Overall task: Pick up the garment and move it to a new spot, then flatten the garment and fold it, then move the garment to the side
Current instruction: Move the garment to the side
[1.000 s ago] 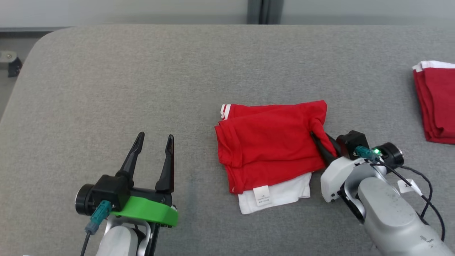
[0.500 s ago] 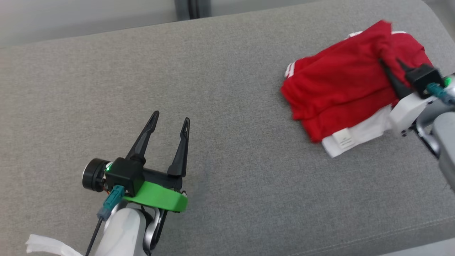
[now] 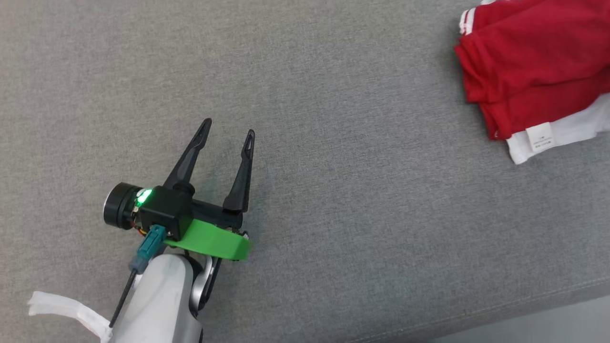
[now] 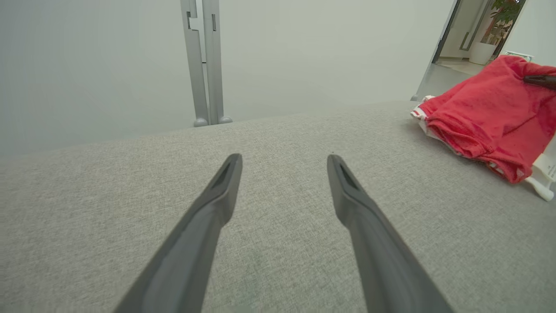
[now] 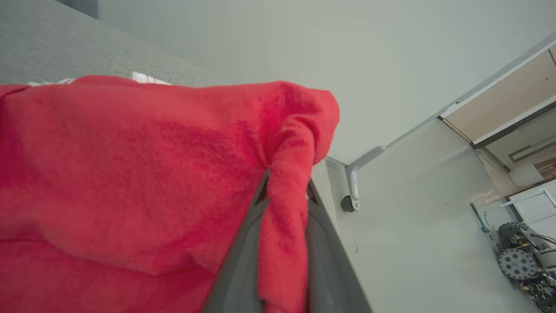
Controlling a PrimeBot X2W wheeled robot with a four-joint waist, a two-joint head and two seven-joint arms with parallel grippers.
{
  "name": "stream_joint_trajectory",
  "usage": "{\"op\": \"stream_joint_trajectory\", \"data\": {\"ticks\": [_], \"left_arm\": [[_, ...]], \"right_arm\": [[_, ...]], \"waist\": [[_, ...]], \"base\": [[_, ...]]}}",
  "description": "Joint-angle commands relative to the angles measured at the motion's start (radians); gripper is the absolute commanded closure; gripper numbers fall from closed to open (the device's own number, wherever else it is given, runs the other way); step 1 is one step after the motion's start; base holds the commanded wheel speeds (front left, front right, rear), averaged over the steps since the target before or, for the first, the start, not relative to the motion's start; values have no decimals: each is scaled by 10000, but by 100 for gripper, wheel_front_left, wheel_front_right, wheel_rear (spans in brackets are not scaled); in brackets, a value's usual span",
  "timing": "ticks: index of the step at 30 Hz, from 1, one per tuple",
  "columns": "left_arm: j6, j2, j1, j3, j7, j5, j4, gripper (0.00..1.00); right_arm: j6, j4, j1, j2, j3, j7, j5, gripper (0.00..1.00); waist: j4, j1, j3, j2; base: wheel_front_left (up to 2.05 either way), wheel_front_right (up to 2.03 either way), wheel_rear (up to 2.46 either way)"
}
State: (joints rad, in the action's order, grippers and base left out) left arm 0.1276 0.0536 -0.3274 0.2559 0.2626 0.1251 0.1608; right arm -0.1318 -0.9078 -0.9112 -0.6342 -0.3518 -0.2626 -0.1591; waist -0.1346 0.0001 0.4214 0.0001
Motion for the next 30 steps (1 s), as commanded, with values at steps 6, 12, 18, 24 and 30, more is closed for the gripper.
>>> {"op": "stream_joint_trajectory", "data": {"ticks": [6, 12, 18, 24, 30], "left_arm": [[34, 72, -230, 5, 24, -52, -77, 0], [34, 60, -192, -39, 24, 26, 15, 0], [34, 34, -18, -223, 24, 252, 51, 0], [35, -2, 493, -700, 24, 563, -3, 0], [32, -19, 981, -1206, 24, 832, -158, 0]], "right_arm": [[21, -876, -55, -243, 1042, -24, 569, 38], [21, -1078, 6, 53, 1668, -24, 953, 0], [21, -411, 248, 466, 1847, -25, 1376, 0], [21, 975, 732, 1228, 1834, -25, 855, 0], [21, 2979, 1848, 1931, 1676, -25, -523, 0]], "waist": [[545, -1, 543, -1], [549, -1, 370, -1], [469, -1, -372, -1], [382, -1, -1464, -1], [446, -1, -2329, -1]], "base": [[0, 0, 0], [0, 0, 0], [0, 0, 0], [0, 0, 0], [0, 0, 0]]}}
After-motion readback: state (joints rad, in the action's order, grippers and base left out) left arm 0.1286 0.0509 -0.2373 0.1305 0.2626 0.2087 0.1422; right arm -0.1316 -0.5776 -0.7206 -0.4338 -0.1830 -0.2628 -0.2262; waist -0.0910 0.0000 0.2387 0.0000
